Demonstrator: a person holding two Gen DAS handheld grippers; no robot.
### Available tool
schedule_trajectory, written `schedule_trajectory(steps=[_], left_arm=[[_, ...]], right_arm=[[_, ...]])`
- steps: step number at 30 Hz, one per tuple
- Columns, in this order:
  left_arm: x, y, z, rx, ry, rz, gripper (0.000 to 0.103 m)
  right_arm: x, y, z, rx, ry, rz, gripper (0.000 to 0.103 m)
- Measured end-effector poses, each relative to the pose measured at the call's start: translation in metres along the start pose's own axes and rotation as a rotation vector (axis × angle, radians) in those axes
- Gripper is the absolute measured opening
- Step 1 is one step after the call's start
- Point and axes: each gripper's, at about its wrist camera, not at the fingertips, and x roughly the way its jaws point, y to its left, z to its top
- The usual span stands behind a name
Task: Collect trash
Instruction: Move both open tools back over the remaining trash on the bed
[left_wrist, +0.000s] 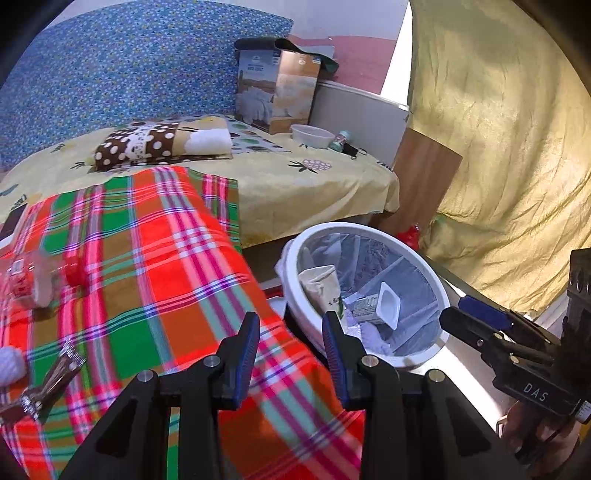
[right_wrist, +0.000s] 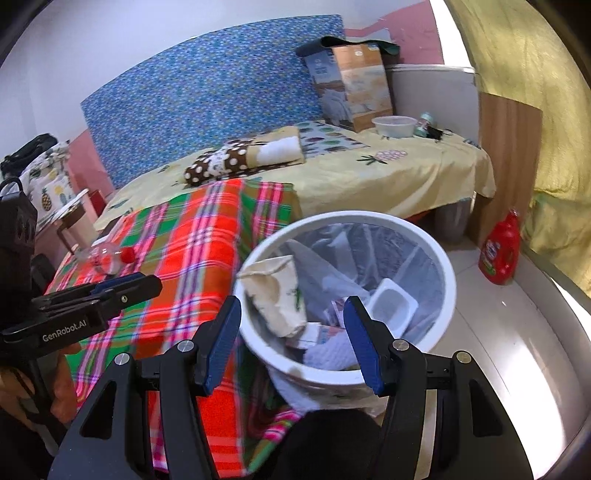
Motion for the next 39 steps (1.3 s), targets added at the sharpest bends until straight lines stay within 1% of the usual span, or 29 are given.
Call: schedule_trajectory(steps=[9,16,22,28,39], left_arm=[[-0.032,0.026,-0.017,-0.049,-0.025,0.054,0.035],[-0.057,0.052,-0.033,-0.08,-0.043,0.104,0.035],[-0.076,0.075,-0.043,-0.109,-0.061,0.151,0.035],[-0.095,0.096,-0.05,-0.137,-0.081,0.2,0.035],[-0.122,0.15,-0.06,-0.224,-0.11,0.31,0.035]], right_arm=[[0.0,0.033,-0.005,-0.056,0.006,0.078,0.059],[0.006,0.065,-0.007,-0.107,0.018,0.155,0.059],[0.009,0.092,-0.007,-0.149,0.027,0.217,0.054],[0.014,0.109,-0.007,-0.178,0.038,0.259,0.05],[0.024,0.131,-0.004,-0.21,0.056,0.301,0.05]])
